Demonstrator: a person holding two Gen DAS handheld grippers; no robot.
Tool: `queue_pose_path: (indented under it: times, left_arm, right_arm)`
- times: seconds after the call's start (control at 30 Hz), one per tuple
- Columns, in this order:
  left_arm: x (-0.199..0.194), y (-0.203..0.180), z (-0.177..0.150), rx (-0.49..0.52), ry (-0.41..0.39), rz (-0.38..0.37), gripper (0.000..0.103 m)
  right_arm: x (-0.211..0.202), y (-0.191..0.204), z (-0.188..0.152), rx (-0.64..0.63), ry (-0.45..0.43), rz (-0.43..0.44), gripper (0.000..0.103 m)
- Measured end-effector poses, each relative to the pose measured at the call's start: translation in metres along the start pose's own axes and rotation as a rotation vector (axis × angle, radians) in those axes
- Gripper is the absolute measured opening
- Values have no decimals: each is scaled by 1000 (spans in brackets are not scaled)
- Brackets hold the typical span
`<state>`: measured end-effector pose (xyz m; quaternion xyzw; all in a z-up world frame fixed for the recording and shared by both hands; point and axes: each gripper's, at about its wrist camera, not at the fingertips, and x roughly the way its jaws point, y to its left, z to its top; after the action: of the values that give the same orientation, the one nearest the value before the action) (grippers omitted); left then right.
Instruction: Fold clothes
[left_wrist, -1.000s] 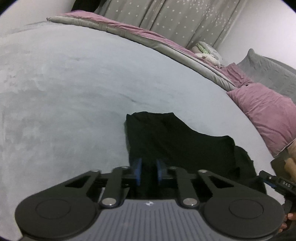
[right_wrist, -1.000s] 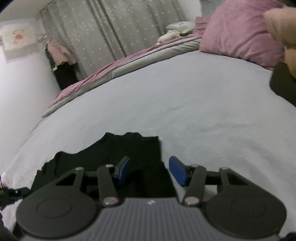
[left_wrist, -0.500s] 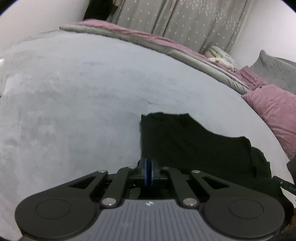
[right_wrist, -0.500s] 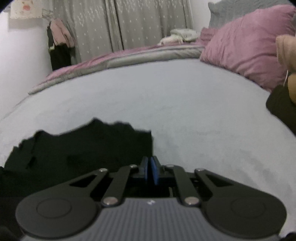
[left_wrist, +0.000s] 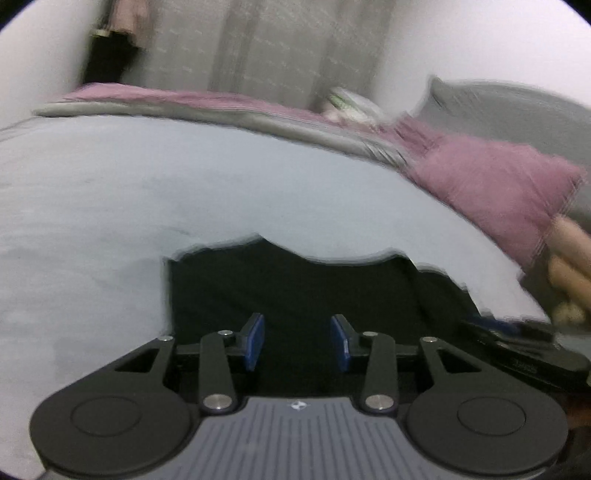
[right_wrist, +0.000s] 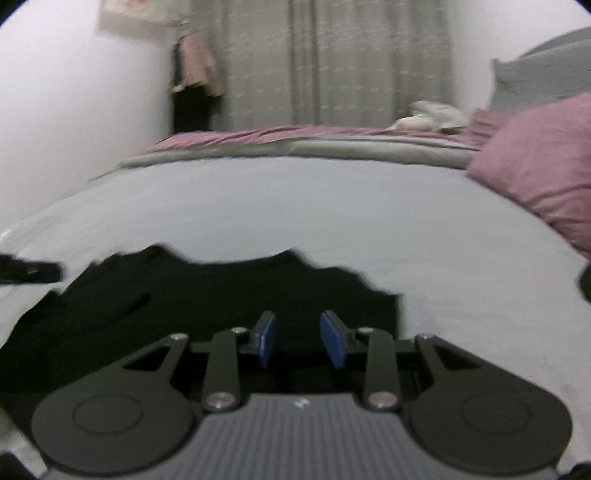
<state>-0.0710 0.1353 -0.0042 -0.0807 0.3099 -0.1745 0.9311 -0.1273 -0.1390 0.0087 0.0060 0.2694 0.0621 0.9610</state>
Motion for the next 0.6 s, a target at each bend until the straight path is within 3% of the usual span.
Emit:
queue_pose_path:
  times: [0.2,0.6]
  left_arm:
    - [17,-6,-13,50,69,55,38]
    - [2,59,-2,-206,17,156,38]
  right_arm:
    - [18,9,-8,-7,68,40,29]
    - [20,-61,-6,258,54,-57,29]
